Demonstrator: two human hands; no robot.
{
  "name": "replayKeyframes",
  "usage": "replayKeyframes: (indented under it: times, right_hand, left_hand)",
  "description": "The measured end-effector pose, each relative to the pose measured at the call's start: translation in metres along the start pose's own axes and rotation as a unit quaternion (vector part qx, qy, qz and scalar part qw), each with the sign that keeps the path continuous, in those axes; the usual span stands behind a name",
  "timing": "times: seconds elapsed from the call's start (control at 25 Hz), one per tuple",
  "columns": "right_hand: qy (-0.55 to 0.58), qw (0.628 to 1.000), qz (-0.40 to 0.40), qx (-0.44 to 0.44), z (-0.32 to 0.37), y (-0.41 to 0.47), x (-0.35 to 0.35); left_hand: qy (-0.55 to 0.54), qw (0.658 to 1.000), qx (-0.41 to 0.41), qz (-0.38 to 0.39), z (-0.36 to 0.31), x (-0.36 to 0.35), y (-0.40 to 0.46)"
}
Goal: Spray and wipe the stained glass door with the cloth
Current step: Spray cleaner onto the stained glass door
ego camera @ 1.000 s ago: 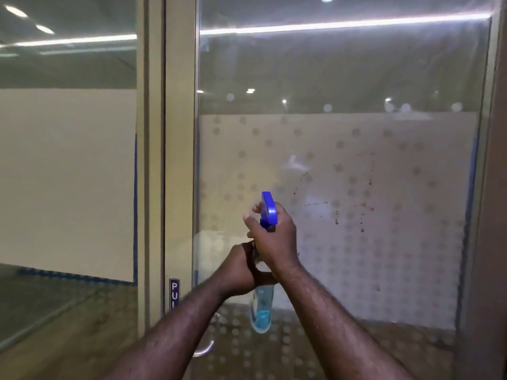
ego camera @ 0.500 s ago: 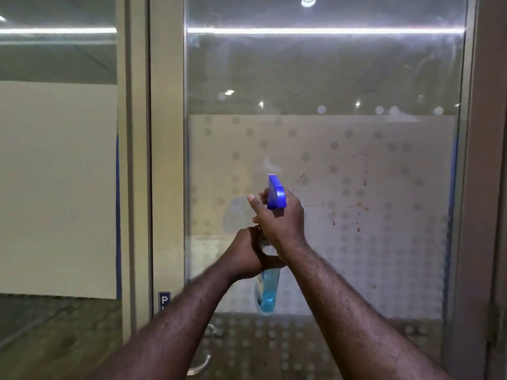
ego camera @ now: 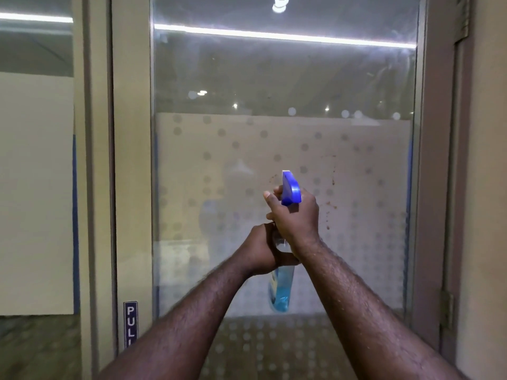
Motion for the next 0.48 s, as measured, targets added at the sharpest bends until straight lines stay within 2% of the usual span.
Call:
replayKeyframes:
  times: [0.48]
  right_hand:
    - [-0.034,0.995,-0.072,-0.061,-0.054,0.013,0.136]
  left_hand:
    - [-0.029,0.998,-0.01,0.063,-0.043,-0.117,0.078]
Point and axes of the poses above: each hand's wrist, its own y-axis towards the middle knuckle, its own x-axis out of the back of the hand, z = x × y, the point moved 9 cm from there along y, towards the middle knuckle, and after that the axes turned 11 degrees about z, right-handed, at the moved point
